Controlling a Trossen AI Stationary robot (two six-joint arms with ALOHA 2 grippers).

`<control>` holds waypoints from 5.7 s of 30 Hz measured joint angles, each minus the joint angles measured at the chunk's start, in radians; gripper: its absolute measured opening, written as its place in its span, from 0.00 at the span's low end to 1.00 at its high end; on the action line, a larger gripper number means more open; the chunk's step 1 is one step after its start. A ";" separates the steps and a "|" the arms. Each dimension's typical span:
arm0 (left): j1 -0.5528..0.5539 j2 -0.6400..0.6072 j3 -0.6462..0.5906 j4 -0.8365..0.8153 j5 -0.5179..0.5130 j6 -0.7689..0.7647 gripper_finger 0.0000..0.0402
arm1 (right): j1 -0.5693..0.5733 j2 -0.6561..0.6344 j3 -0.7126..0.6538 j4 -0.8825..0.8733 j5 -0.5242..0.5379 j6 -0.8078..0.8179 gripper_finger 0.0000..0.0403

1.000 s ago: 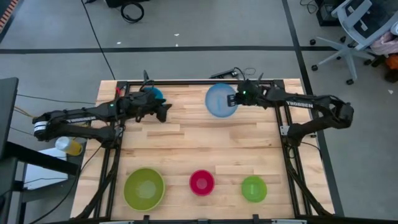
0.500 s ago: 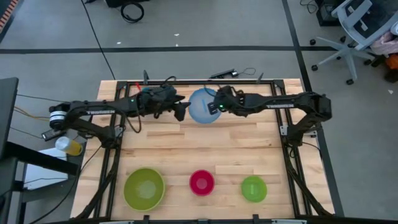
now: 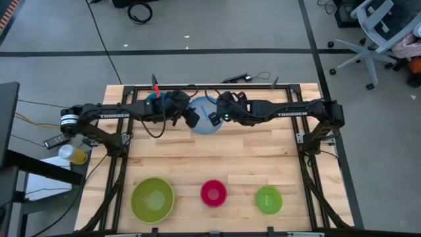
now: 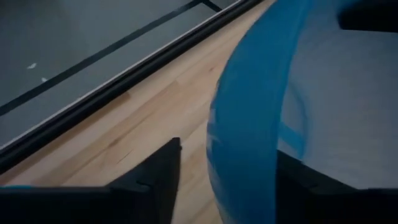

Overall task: Nest bowls inside each other
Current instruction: Stack the transparent blue bowl on top of the green bowl, then stack the blue bowl on top of the transparent blue bowl

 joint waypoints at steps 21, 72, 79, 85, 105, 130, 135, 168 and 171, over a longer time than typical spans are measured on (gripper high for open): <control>-0.021 -0.164 -0.006 -0.646 0.305 -0.004 0.00 | -0.044 -0.240 0.001 0.007 -0.321 -0.084 0.42; -0.393 -0.298 0.037 -0.855 0.256 -0.141 0.51 | -0.025 0.032 0.000 0.011 -0.500 0.124 0.43; 0.028 -0.273 -0.053 -0.657 0.248 0.301 0.48 | -0.020 0.032 0.000 -0.015 -0.498 0.137 0.43; 0.306 -0.175 -0.099 -0.491 0.343 0.623 0.48 | -0.001 0.032 0.000 -0.030 -0.481 0.186 0.43; 0.415 0.193 -0.100 -0.410 0.254 0.638 0.32 | 0.053 0.034 0.000 -0.111 -0.425 0.239 0.43; -0.330 -0.059 -0.052 -0.451 0.064 0.867 0.03 | -0.071 0.034 0.001 0.020 -0.563 0.026 0.40; -0.448 0.021 -0.052 -0.422 -0.108 0.865 0.04 | -0.096 0.034 0.000 0.086 -0.620 -0.007 0.40; -0.428 0.211 0.095 -0.243 -0.171 0.927 0.04 | -0.111 0.035 0.001 0.045 -0.605 -0.014 0.55; -0.434 0.210 0.095 -0.196 -0.171 0.929 0.04 | -0.111 0.035 0.000 0.006 -0.597 0.003 0.55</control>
